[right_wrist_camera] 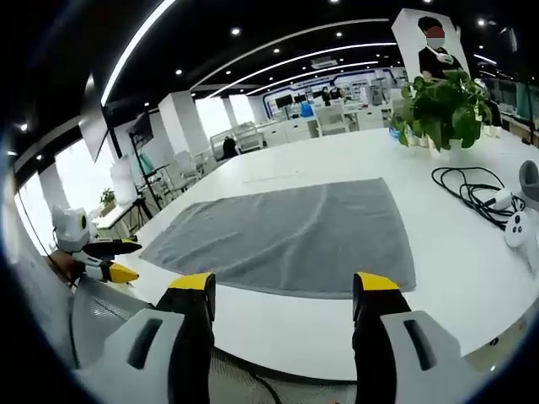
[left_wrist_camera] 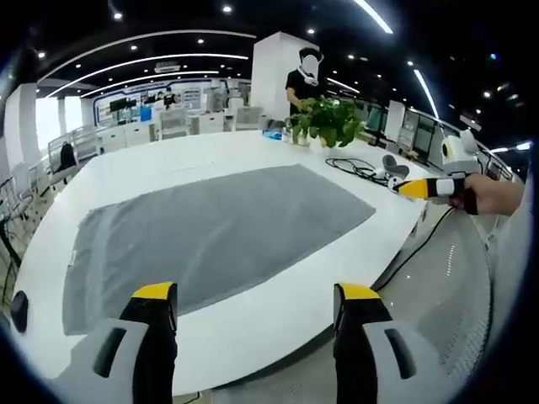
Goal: Fold the towel on the table until its edges align and the towel forms a compact rectangular stack.
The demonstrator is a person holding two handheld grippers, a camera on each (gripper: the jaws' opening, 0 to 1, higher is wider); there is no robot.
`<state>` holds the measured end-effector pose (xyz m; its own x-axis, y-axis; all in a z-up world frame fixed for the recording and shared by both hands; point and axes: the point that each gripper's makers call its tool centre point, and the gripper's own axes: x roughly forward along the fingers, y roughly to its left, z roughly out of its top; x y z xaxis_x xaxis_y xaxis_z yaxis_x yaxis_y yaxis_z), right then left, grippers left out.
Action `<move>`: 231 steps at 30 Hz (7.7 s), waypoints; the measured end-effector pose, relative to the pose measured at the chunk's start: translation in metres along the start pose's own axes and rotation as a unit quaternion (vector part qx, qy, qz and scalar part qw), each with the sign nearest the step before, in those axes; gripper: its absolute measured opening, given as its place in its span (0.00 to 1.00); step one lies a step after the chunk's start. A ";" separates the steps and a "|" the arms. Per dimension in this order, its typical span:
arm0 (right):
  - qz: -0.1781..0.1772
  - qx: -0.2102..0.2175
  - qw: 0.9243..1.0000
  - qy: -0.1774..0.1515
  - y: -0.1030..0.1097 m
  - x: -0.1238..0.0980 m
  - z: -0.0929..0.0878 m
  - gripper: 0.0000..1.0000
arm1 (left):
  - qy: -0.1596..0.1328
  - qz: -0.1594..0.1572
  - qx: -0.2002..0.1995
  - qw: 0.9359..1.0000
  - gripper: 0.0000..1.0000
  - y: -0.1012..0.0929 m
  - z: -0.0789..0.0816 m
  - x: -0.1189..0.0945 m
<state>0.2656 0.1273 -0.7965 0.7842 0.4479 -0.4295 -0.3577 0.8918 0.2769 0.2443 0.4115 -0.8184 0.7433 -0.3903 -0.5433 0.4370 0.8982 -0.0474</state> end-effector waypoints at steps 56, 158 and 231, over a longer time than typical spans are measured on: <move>0.012 -0.021 1.000 0.011 0.002 -0.001 -0.002 0.61 | 0.026 -0.046 0.008 0.999 0.79 -0.018 -0.001 0.001; 0.008 -0.172 0.984 -0.043 -0.220 0.119 0.196 0.52 | -0.022 -0.311 0.309 0.899 0.36 -0.319 0.089 0.245; -0.013 -0.127 0.988 0.090 -0.274 0.295 0.101 0.18 | -0.001 -0.346 0.309 0.886 0.05 -0.333 0.053 0.283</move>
<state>0.6458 0.0088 -0.9119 0.7001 0.4077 -0.5862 -0.4714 0.8805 0.0493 0.3359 -0.0086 -0.9123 0.1901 -0.8054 -0.5615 0.9817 0.1617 0.1004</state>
